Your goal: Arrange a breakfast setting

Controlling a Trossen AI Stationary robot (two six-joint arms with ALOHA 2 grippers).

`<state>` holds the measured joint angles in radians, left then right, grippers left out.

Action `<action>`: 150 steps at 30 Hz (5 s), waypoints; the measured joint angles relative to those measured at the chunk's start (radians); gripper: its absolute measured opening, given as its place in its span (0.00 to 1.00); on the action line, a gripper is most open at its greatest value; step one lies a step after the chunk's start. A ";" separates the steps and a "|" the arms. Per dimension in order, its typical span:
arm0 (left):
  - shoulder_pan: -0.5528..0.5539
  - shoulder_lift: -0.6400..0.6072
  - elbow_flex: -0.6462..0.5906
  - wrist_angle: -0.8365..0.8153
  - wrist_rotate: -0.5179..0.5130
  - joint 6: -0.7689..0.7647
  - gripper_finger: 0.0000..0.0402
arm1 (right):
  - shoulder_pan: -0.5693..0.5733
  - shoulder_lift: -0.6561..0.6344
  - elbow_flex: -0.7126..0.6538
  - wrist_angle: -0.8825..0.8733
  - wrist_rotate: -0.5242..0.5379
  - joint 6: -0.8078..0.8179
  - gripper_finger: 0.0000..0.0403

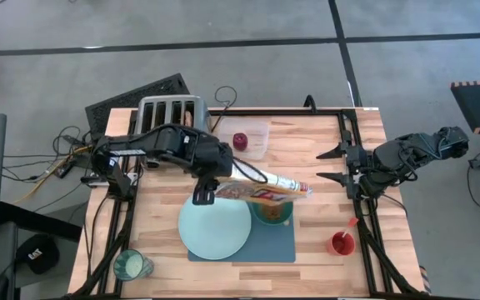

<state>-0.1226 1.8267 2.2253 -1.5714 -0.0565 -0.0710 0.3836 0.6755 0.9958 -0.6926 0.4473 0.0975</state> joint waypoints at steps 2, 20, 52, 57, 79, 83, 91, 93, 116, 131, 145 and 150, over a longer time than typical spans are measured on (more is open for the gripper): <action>-0.008 0.000 0.000 0.000 -0.034 0.003 0.36 | 0.000 0.000 0.000 0.000 0.000 0.000 0.63; -0.029 -0.009 0.000 0.002 -0.089 -0.028 0.36 | 0.000 0.000 0.000 0.001 0.003 0.000 0.63; -0.031 -0.008 0.007 0.002 -0.076 -0.071 0.36 | 0.000 -0.002 0.000 0.050 0.003 -0.016 0.63; -0.032 -0.008 0.007 -0.002 -0.039 -0.051 0.36 | 0.000 -0.003 0.000 0.054 0.003 -0.019 0.63; -0.042 -0.008 0.007 0.001 -0.064 -0.076 0.36 | 0.000 -0.003 0.000 0.054 0.003 -0.019 0.63; -0.031 -0.008 0.007 0.001 -0.064 -0.109 0.36 | 0.000 -0.003 0.000 0.054 0.003 -0.019 0.63; -0.023 -0.007 0.007 0.003 -0.058 -0.122 0.36 | 0.000 -0.003 0.000 0.055 0.003 -0.019 0.63; -0.023 -0.007 0.007 -0.004 -0.029 -0.103 0.36 | 0.000 -0.003 0.000 0.055 0.003 -0.019 0.63; -0.014 0.003 0.006 0.002 0.040 -0.115 0.36 | 0.000 -0.002 0.000 0.057 0.003 -0.019 0.63; -0.005 -0.003 0.006 0.001 0.030 -0.108 0.36 | 0.000 -0.002 0.000 0.058 0.003 -0.019 0.63; -0.008 -0.003 0.006 0.001 0.046 -0.101 0.36 | 0.000 -0.002 0.000 0.058 0.003 -0.018 0.63; -0.003 -0.003 0.006 0.001 -0.001 -0.106 0.36 | 0.000 -0.002 0.000 0.058 0.003 -0.018 0.63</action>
<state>-0.1253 1.8236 2.2318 -1.5709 -0.0574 -0.1765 0.3839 0.6739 0.9958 -0.6350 0.4500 0.0792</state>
